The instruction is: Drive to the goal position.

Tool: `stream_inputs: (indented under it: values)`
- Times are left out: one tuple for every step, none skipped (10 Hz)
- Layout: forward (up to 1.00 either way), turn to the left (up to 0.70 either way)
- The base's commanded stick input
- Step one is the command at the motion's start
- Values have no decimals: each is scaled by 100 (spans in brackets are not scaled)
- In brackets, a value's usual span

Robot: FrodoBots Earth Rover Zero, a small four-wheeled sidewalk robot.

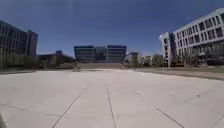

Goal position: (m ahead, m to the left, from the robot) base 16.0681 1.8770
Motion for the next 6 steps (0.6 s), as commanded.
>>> stream_inputs:
  values:
    - [70,0]
    - [70,0]
    - [70,0]
    - [70,0]
    - [70,0]
    - [70,0]
